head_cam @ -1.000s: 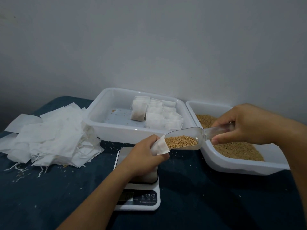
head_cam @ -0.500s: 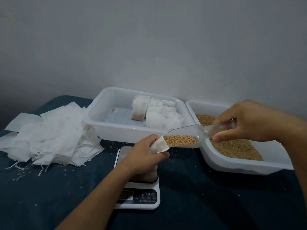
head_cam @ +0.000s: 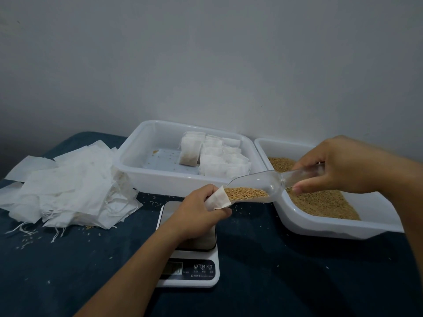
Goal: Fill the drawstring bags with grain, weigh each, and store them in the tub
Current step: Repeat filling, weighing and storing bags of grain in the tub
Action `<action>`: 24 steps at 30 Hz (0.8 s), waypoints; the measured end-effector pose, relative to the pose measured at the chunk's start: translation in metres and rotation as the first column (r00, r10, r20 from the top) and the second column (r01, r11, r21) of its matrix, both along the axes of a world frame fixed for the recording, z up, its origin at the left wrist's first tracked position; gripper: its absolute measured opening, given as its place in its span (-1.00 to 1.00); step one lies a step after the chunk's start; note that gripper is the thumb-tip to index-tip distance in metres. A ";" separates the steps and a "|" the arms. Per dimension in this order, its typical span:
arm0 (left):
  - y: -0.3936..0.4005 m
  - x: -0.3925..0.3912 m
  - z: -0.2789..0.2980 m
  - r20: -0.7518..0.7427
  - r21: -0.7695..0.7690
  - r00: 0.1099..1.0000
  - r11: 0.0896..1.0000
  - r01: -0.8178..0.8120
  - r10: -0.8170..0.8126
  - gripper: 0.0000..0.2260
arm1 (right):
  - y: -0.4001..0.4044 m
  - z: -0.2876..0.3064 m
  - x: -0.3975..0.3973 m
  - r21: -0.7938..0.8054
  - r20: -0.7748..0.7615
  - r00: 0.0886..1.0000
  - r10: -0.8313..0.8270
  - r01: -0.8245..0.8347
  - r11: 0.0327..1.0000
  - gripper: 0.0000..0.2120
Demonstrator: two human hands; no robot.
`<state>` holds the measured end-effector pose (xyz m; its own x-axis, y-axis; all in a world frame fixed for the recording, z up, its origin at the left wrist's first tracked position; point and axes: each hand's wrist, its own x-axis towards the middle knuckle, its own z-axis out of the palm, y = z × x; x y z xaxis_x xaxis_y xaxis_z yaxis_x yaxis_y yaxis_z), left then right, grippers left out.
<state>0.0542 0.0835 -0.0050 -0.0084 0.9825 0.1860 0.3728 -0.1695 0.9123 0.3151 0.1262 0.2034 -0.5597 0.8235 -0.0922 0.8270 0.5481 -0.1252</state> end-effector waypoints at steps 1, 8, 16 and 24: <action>0.000 0.000 0.000 0.004 0.000 1.000 1.000 0.002 -0.002 -0.83 | 0.000 0.000 0.000 -0.002 -0.002 1.000 0.000 0.000 1.000 -0.43; 0.000 0.000 0.000 0.053 -0.003 0.999 1.000 0.006 -0.006 -0.82 | 0.000 -0.002 0.002 -0.013 -0.016 1.000 -0.009 0.009 1.000 -0.44; -0.001 0.001 0.002 0.127 -0.015 0.992 1.000 0.002 0.000 -0.83 | 0.001 -0.006 0.011 -0.013 -0.083 0.996 -0.016 0.015 1.000 -0.55; -0.001 0.000 0.003 0.185 -0.029 0.983 1.000 -0.010 0.015 -0.80 | 0.001 -0.019 0.020 -0.069 -0.198 0.979 -0.036 0.023 0.997 -0.68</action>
